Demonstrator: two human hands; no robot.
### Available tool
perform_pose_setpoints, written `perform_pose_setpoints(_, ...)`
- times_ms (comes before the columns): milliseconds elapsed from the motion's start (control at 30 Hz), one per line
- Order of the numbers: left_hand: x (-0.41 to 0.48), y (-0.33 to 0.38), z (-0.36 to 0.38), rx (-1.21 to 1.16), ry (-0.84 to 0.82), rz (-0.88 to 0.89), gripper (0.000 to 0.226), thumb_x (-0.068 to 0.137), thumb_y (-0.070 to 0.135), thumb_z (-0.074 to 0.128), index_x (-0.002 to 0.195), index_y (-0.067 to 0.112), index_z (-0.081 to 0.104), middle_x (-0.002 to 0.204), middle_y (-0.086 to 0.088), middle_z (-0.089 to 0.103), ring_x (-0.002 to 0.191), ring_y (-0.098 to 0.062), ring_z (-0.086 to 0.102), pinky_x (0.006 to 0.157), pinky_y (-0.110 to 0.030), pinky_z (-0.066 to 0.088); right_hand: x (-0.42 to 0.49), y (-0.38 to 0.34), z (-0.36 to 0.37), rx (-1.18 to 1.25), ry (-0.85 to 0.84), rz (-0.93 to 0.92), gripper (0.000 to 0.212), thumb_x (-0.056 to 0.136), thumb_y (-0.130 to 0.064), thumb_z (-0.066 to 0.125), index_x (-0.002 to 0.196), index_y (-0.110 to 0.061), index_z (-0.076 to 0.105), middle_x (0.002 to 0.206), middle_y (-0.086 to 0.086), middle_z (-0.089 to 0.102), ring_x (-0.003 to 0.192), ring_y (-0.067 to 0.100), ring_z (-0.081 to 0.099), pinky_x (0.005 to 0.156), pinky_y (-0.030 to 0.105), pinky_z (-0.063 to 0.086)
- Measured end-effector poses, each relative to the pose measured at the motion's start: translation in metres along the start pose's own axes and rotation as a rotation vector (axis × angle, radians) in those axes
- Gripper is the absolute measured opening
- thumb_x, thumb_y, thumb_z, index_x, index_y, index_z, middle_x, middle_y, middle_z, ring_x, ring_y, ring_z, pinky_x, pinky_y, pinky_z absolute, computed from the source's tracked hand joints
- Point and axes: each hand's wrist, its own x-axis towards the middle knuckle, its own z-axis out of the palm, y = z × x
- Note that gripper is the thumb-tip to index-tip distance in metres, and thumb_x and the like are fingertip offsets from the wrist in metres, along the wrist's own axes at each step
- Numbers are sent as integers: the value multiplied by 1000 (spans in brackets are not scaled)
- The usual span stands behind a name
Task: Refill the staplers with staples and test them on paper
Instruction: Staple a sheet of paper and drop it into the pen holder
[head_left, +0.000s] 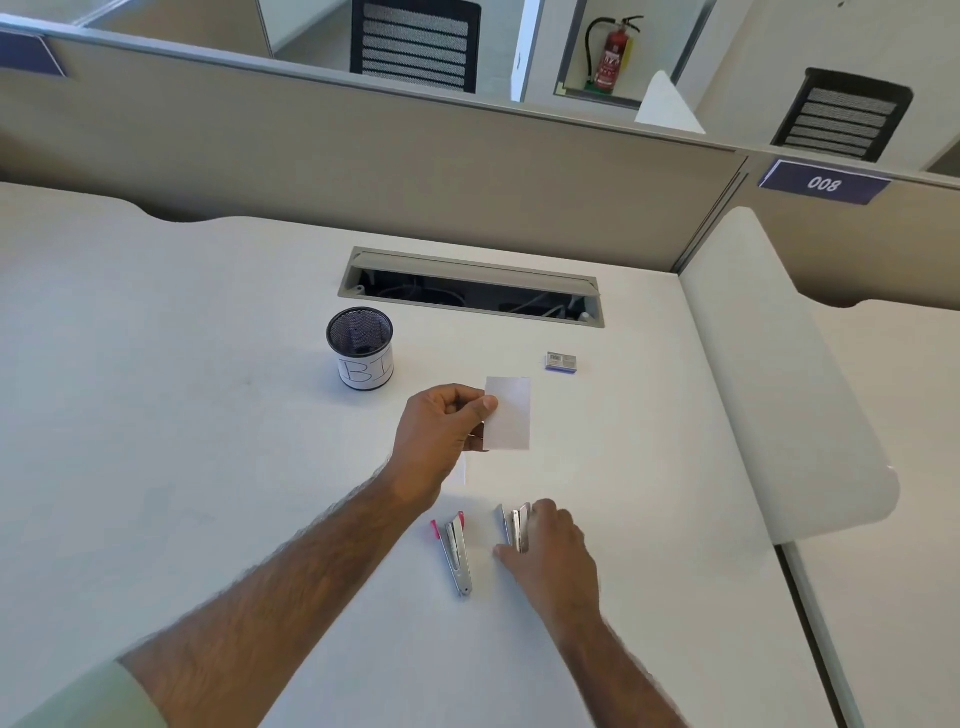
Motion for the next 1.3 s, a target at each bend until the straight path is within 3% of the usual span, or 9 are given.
perform_pose_setpoints(200,0,1,-1,-1,4,7,9,94,12,72,87,8,75,86,-14,78,75,-25,70,70,-39,64,8,2,-5,207,-23,44,36,81,-24,66,114,-15,53,106,0,60,98,25,62,76,32,48)
perform_pose_setpoints(333,-2,4,-1,3,2,7,10,94,13,72,86,9,75,85,-12,79,73,-23,69,68,-36,63,15,13,-15,627,-199,137,15,78,-5,66,89,-7,57,78,7,59,55,19,61,61,38,56)
perform_pose_setpoints(433,-4,4,-2,-4,-5,7,11,94,12,72,84,10,75,82,-10,79,70,-20,69,64,-31,61,15,17,-23,887,-298,172,16,82,1,62,91,-4,51,80,13,56,54,20,60,56,33,54)
perform_pose_setpoints(633,-3,5,0,32,0,8,10,94,13,72,86,8,75,81,-8,79,68,-18,69,65,-31,61,18,4,-58,1203,-296,-10,41,81,-6,60,120,-12,52,84,14,66,57,21,55,50,29,40)
perform_pose_setpoints(733,-4,6,4,50,8,18,10,94,14,73,87,7,75,82,-8,79,69,-18,70,64,-29,61,25,-8,-80,1375,-350,-30,39,90,-33,68,126,-17,61,81,7,63,62,17,53,55,27,40)
perform_pose_setpoints(800,-4,8,7,70,10,29,10,94,13,73,88,6,75,83,-9,79,69,-17,71,63,-29,61,29,-14,-95,1465,-417,-22,43,99,-53,52,116,-18,72,81,5,62,64,15,52,60,28,40)
perform_pose_setpoints(933,-5,13,11,121,15,60,9,95,15,72,89,8,75,85,-6,80,73,-16,74,66,-30,63,33,-23,-116,1400,-339,-77,49,91,-60,54,105,-18,74,86,7,65,70,15,57,68,31,47)
perform_pose_setpoints(1100,-5,18,12,154,59,133,10,94,13,73,85,12,74,80,-1,79,68,-11,72,63,-27,61,32,-29,-135,1188,-197,-218,15,84,-39,72,91,-27,74,89,0,69,75,14,59,71,32,44)
perform_pose_setpoints(1300,-2,20,12,186,66,187,10,94,16,73,85,17,75,82,3,79,71,-10,72,65,-31,63,34,-28,-139,1062,-139,-267,20,78,-38,76,96,-29,76,88,-8,73,72,10,60,68,28,43)
